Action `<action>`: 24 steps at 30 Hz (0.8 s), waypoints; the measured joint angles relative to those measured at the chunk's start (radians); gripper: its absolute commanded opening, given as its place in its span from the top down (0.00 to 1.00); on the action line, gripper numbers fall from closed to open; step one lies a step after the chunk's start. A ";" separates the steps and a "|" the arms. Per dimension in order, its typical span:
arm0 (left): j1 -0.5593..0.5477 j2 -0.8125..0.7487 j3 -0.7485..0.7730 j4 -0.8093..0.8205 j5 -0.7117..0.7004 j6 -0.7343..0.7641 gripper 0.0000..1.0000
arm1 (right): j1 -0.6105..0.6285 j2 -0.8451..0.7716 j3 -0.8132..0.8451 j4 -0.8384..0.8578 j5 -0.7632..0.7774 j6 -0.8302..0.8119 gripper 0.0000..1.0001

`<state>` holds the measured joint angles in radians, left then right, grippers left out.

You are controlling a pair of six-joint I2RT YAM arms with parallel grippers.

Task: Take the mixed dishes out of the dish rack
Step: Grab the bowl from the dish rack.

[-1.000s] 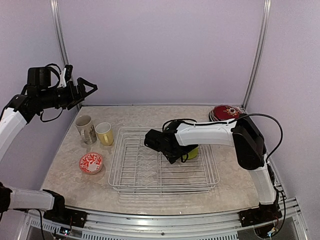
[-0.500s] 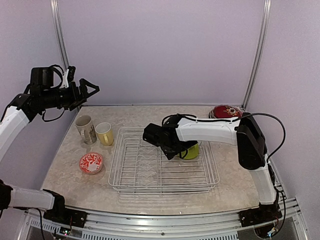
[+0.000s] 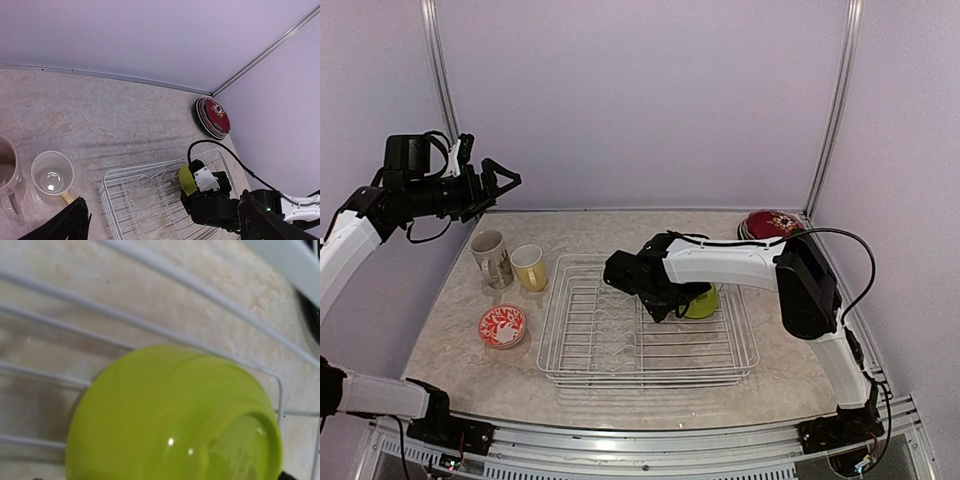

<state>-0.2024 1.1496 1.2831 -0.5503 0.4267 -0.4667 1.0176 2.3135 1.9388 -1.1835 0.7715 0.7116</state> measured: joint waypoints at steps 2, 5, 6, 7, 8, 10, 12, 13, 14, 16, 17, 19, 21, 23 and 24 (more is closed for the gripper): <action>0.000 0.002 0.000 0.000 0.003 0.000 0.01 | -0.002 0.020 0.027 -0.016 0.009 0.003 0.00; 0.000 0.002 0.000 0.000 0.005 0.000 0.01 | -0.005 0.068 0.074 -0.050 0.032 0.013 0.00; 0.000 0.002 0.000 0.000 0.007 0.000 0.01 | -0.006 0.078 0.082 -0.058 0.044 0.016 0.00; 0.000 0.002 0.000 0.000 0.008 0.000 0.01 | -0.008 0.086 0.091 -0.068 0.053 0.019 0.00; 0.000 0.002 0.000 0.000 0.010 -0.001 0.01 | -0.009 0.090 0.098 -0.077 0.057 0.021 0.00; 0.000 0.002 0.000 0.000 0.011 -0.001 0.01 | -0.012 0.091 0.103 -0.097 0.063 0.025 0.00; 0.000 0.003 0.000 0.000 0.011 -0.002 0.01 | -0.013 0.092 0.105 -0.117 0.070 0.035 0.00; 0.000 0.003 0.000 0.000 0.011 -0.002 0.01 | -0.014 0.092 0.106 -0.124 0.073 0.042 0.00; 0.000 0.003 0.000 0.000 0.011 -0.002 0.01 | -0.015 0.092 0.106 -0.129 0.077 0.047 0.01; 0.000 0.003 0.000 0.000 0.012 -0.003 0.01 | -0.017 0.092 0.106 -0.137 0.083 0.057 0.01; 0.000 0.003 0.000 0.000 0.013 -0.003 0.01 | -0.019 0.092 0.106 -0.139 0.084 0.062 0.01; 0.000 0.003 0.000 0.000 0.014 -0.004 0.01 | -0.019 0.092 0.105 -0.140 0.088 0.071 0.01; 0.000 0.004 0.000 0.000 0.014 -0.004 0.01 | -0.019 0.092 0.103 -0.143 0.093 0.077 0.01; 0.000 0.005 0.000 0.000 0.015 -0.004 0.01 | -0.019 0.090 0.100 -0.145 0.100 0.082 0.02; 0.000 0.006 0.000 0.000 0.015 -0.004 0.01 | -0.019 0.089 0.098 -0.146 0.102 0.084 0.03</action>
<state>-0.2020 1.1557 1.2831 -0.5503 0.4419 -0.4709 0.9981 2.4027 2.0369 -1.3300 0.8738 0.7956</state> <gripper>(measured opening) 0.990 0.987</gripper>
